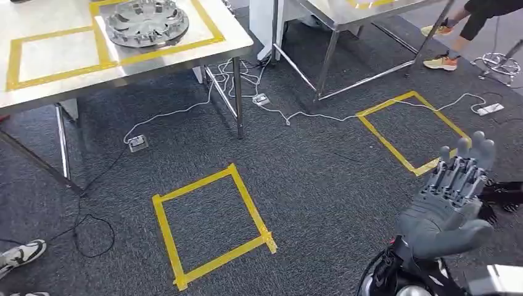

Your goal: Take the parts from the cabinet and place them on the table.

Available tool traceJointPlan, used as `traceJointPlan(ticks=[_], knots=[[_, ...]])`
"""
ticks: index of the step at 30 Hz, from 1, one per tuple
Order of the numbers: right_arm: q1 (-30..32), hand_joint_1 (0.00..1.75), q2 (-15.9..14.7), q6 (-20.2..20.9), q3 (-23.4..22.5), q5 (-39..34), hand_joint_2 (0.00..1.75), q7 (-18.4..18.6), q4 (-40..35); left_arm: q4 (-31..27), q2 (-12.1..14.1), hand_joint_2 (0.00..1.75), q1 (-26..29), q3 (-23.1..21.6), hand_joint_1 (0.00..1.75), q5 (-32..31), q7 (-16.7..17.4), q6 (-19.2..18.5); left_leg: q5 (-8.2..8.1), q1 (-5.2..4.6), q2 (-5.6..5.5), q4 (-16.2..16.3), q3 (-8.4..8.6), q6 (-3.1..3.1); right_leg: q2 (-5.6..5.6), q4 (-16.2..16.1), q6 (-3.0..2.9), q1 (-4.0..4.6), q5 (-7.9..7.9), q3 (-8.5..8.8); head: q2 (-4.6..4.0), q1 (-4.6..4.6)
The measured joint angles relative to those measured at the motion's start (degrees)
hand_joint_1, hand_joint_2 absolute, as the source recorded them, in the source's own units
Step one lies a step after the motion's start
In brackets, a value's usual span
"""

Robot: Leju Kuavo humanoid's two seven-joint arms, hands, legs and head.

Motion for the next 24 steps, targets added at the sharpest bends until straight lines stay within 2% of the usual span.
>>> traceJointPlan(ticks=[1,2,3,4,5,6,7,8,11,12,13,14,15,16,17,18,19,20,21,22,23,24], knots=[[0.35,0.0,0.48,0.0,-0.48,1.55,0.0,0.13,-0.04,0.0,0.02,0.0,0.08,-0.02,0.0,-0.13,0.2,-0.07,-0.12,-0.01,1.18,0.01,-0.02,-0.03,-0.56,4.58,0.33,-0.23,-1.81,-2.35,0.02,0.16],[0.7,0.0,1.21,0.0,-0.79,2.61,0.0,0.24,-0.02,0.0,0.0,0.0,0.09,-0.05,0.0,-0.18,0.33,-0.07,-0.22,-0.01,2.22,0.03,-0.03,-0.1,-0.82,7.59,0.6,-0.46,-2.48,-3.88,0.02,0.38],[1.05,0.0,1.75,0.0,-1.05,3.44,0.0,0.26,-0.02,0.0,0.0,0.0,0.07,-0.05,0.0,-0.18,0.35,-0.09,-0.34,0.0,3.16,0.03,0.05,-0.27,-0.99,7.65,0.77,-0.67,-1.63,-3.91,0.02,0.64],[1.28,0.0,2.14,0.0,-1.31,3.87,0.0,0.07,0.0,0.0,0.0,0.0,-0.03,-0.05,0.0,-0.2,0.33,-0.09,-0.45,0.02,3.87,0.03,0.14,-0.41,-1.16,5.28,0.79,-0.79,0.31,-2.78,0.02,0.77],[1.41,0.0,2.56,0.0,-1.7,4.14,0.0,-0.11,0.0,0.0,-0.02,0.0,-0.14,-0.05,0.0,-0.26,0.29,-0.09,-0.55,0.05,4.54,0.02,0.3,-0.54,-1.52,0.9,0.69,-0.83,2.87,-0.62,0.0,0.94],[1.47,0.0,2.95,0.0,-2.06,4.34,0.0,-0.17,0.0,-0.02,-0.07,0.0,-0.26,-0.05,0.0,-0.33,0.24,-0.09,-0.67,0.07,5.15,0.0,0.52,-0.71,-2.57,-4.83,0.43,-0.77,5.56,2.33,0.02,1.1],[1.45,0.0,3.32,0.0,-2.3,4.4,0.0,-0.22,-0.02,-0.02,-0.15,0.0,-0.36,-0.05,0.0,-0.37,0.18,-0.09,-0.77,0.01,5.6,-0.05,0.7,-0.89,-5.25,-9.44,0.02,-0.38,6.09,4.53,0.0,1.27],[1.41,0.0,3.65,0.0,-2.34,4.4,0.0,-0.24,0.0,-0.02,-0.17,0.0,-0.42,-0.05,0.0,-0.39,0.11,-0.09,-0.93,-0.31,6.08,0.06,0.54,-1.31,-5.4,-9.97,-0.63,0.12,5.61,4.81,0.0,1.32],[1.89,0.0,4.5,0.0,-2.99,4.6,0.0,-1.0,0.0,-0.04,-0.33,0.0,-0.45,-0.42,0.0,-0.98,-0.02,-0.11,-0.78,-0.11,7.41,-0.47,1.04,-2.22,-3.91,-9.77,-1.77,0.43,5.64,4.15,0.02,1.1],[1.86,0.0,4.77,0.0,-3.26,4.77,0.0,-1.22,-0.04,-0.09,-0.35,0.0,-0.54,-0.46,0.0,-1.12,-0.17,-0.11,-0.95,-0.16,7.68,-0.79,1.52,-2.65,-3.23,-10.61,-2.31,0.36,6.04,4.72,0.02,1.16],[1.88,0.0,5.29,0.0,-3.39,4.97,0.0,-1.31,-0.07,-0.11,-0.31,0.0,-0.7,-0.5,0.0,-1.2,-0.19,-0.11,-2.04,0.12,2.84,0.32,1.18,-2.86,-2.99,-11.26,-2.82,0.05,6.48,5.06,0.0,0.83],[1.5,0.0,5.4,0.0,-3.43,5.01,0.0,-1.33,0.0,-0.13,-0.31,0.0,-0.71,-0.53,0.0,-1.27,-0.37,-0.11,-4.0,0.12,0.51,3.18,-0.18,-2.67,-2.63,-11.36,-3.26,-0.06,6.67,5.13,0.02,0.52],[1.34,0.0,5.75,0.0,-3.48,4.97,0.0,-1.33,0.09,-0.13,-0.31,0.0,-0.63,-0.64,0.0,-1.29,-0.35,-0.11,-6.29,-0.03,-0.25,7.77,-2.33,-2.58,-1.95,-11.37,-3.44,0.02,6.63,5.09,0.02,-0.06],[1.35,0.0,6.1,0.0,-3.52,4.97,0.0,-1.33,0.2,-0.13,-0.33,0.0,-0.43,-0.92,0.0,-1.33,-0.33,-0.13,-8.12,-0.09,-0.29,12.31,-4.6,-2.59,-1.26,-11.34,-3.52,0.21,6.58,5.09,0.02,-0.5],[1.32,0.0,6.25,0.0,-3.54,4.97,0.0,-1.33,0.31,-0.11,-0.33,0.0,-0.25,-1.1,0.0,-1.38,-0.3,-0.13,-9.12,-0.13,-0.2,15.97,-6.7,-2.54,-0.47,-11.28,-3.6,0.43,6.53,5.1,0.02,-0.7],[1.3,0.0,6.43,0.0,-3.56,4.97,0.0,-1.33,0.5,-0.11,-0.31,0.0,-0.16,-1.38,0.0,-1.44,-0.24,-0.24,-8.58,-0.22,-0.03,17.01,-7.68,-2.48,0.43,-11.19,-3.62,0.53,6.52,5.12,0.02,-0.87],[1.24,0.0,6.56,0.0,-3.59,4.97,0.0,-1.27,0.66,-0.09,-0.31,0.0,-0.17,-1.44,0.0,-1.51,-0.19,-0.46,-6.53,-0.26,0.02,15.33,-7.38,-2.35,1.35,-11.04,-3.66,0.57,6.47,5.16,0.02,-1.15],[1.12,0.0,6.73,0.02,-3.59,4.97,0.0,-1.24,0.81,-0.09,-0.28,0.0,-0.19,-1.44,0.0,-1.6,-0.19,-0.7,-3.75,-0.27,-0.18,11.69,-6.04,-2.19,2.15,-10.9,-3.64,0.57,6.36,5.22,0.02,-1.48],[1.01,0.0,6.87,0.0,-3.59,4.97,0.0,-1.24,0.98,-0.09,-0.24,0.0,-0.21,-1.47,0.0,-1.6,-0.19,-0.85,-0.57,-0.22,-1.38,6.46,-3.86,-2.05,3.0,-10.62,-3.5,0.55,6.19,5.3,0.02,-1.66],[0.96,0.0,7.0,0.02,-3.61,4.95,0.0,-1.24,1.09,-0.09,-0.2,0.0,-0.22,-1.49,0.0,-1.68,-0.17,-1.03,1.41,-0.04,-4.8,2.09,-2.23,-1.88,3.59,-10.19,-3.25,0.38,5.89,5.14,0.02,-1.77],[0.81,0.0,7.15,0.02,-3.63,4.93,0.0,-1.24,1.27,-0.11,-0.11,0.0,-0.16,-1.57,0.0,-1.75,-0.15,-1.12,0.45,0.48,-8.44,1.06,-1.91,-1.7,4.29,-9.46,-2.85,0.65,5.55,4.59,0.0,-1.72],[0.59,0.0,7.19,0.02,-3.61,4.9,0.0,-1.22,1.49,-0.11,-0.13,0.0,-0.16,-1.75,0.0,-1.77,-0.17,-1.18,0.34,0.37,-7.43,0.93,-1.64,-1.84,5.31,-9.28,-2.56,0.17,5.6,4.14,0.02,-1.5]])
